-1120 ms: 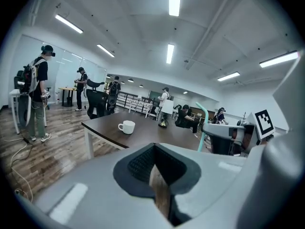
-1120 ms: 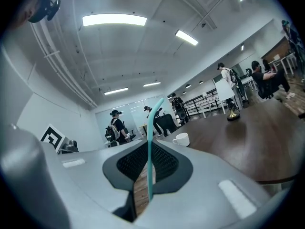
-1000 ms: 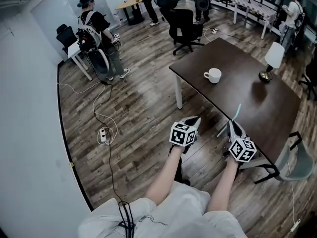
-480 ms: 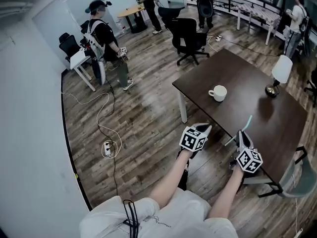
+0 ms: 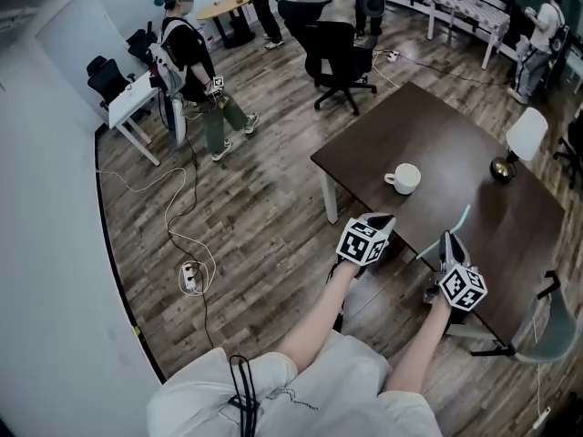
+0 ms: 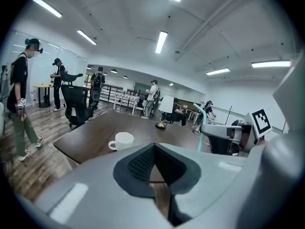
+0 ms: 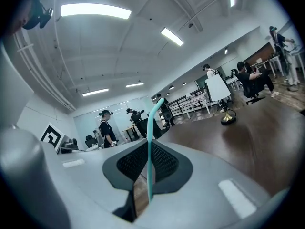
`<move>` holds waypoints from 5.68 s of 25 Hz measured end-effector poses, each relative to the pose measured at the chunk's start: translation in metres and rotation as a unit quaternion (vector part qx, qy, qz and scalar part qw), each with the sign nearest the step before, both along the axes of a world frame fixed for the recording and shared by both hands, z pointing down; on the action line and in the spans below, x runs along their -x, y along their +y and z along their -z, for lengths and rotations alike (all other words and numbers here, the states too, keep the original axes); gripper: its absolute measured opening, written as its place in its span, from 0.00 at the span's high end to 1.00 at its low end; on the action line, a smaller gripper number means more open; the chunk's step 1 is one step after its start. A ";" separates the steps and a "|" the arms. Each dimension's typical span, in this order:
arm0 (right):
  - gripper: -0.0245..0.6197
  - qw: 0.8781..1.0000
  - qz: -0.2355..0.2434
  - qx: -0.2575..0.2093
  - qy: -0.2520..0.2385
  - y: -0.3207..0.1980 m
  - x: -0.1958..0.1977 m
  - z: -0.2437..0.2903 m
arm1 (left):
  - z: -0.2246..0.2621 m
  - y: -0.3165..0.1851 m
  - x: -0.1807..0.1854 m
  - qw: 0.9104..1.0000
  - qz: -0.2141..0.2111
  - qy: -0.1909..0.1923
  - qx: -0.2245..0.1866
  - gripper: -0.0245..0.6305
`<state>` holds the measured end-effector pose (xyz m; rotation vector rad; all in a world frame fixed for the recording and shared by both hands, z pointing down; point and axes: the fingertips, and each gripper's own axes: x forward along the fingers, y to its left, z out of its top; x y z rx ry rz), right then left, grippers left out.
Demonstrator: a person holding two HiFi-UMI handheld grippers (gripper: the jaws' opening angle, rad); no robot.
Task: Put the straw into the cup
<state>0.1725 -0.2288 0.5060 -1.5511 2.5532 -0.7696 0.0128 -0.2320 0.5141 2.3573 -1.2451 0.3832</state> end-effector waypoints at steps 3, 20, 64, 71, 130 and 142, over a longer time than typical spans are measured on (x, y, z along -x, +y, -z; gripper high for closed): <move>0.89 1.000 -0.009 0.002 -0.002 -0.020 0.006 0.002 | -0.002 -0.021 0.007 1.000 -0.012 0.005 0.002 0.96; 0.89 0.999 -0.038 0.017 0.028 -0.113 0.059 -0.013 | -0.056 -0.110 0.086 0.999 -0.023 0.032 0.033 0.96; 0.89 0.987 0.034 0.116 0.106 -0.294 0.127 -0.156 | -0.117 -0.289 0.062 0.996 -0.061 0.005 0.068 0.96; 0.88 0.985 0.062 0.117 0.109 -0.296 0.140 -0.162 | -0.123 -0.291 0.053 0.995 -0.071 0.001 0.070 0.96; 0.92 0.989 0.015 0.098 0.111 -0.168 0.105 -0.144 | -0.099 -0.168 0.025 0.991 -0.123 -0.044 0.038 0.96; 0.92 0.988 0.021 0.102 0.117 -0.171 0.104 -0.147 | -0.106 -0.171 0.025 0.990 -0.122 -0.046 0.045 0.96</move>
